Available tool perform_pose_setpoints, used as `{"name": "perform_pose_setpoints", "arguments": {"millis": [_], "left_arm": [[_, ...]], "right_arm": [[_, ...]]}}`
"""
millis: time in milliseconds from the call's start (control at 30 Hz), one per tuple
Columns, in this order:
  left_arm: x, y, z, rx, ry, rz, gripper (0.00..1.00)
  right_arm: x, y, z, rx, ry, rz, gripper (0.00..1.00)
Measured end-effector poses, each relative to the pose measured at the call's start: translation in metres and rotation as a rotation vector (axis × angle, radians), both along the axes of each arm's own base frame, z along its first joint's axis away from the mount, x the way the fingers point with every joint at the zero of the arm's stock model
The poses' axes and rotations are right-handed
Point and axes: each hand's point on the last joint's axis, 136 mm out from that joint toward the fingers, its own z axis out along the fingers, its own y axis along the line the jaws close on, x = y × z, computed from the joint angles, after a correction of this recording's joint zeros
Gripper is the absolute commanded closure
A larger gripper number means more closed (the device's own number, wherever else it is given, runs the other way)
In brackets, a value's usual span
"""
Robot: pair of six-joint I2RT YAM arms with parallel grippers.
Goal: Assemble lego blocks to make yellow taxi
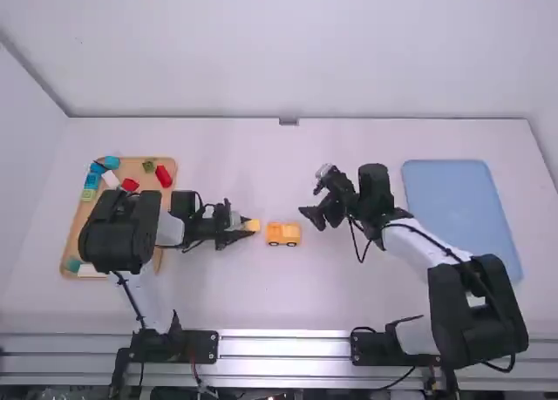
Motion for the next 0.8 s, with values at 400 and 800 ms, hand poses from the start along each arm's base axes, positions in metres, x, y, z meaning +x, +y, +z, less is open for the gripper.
{"name": "perform_pose_setpoints", "arguments": {"millis": [400,800], "left_arm": [[-0.009,-0.026,0.026,-0.010,0.018,-0.064,0.98],[-0.017,-0.050,0.019,0.132,0.121,-0.174,0.98]], "right_arm": [[-0.057,0.013,-0.039,-0.039,-0.227,0.231,0.02],[-0.071,0.023,-0.087,0.107,-0.183,0.379,0.02]]}}
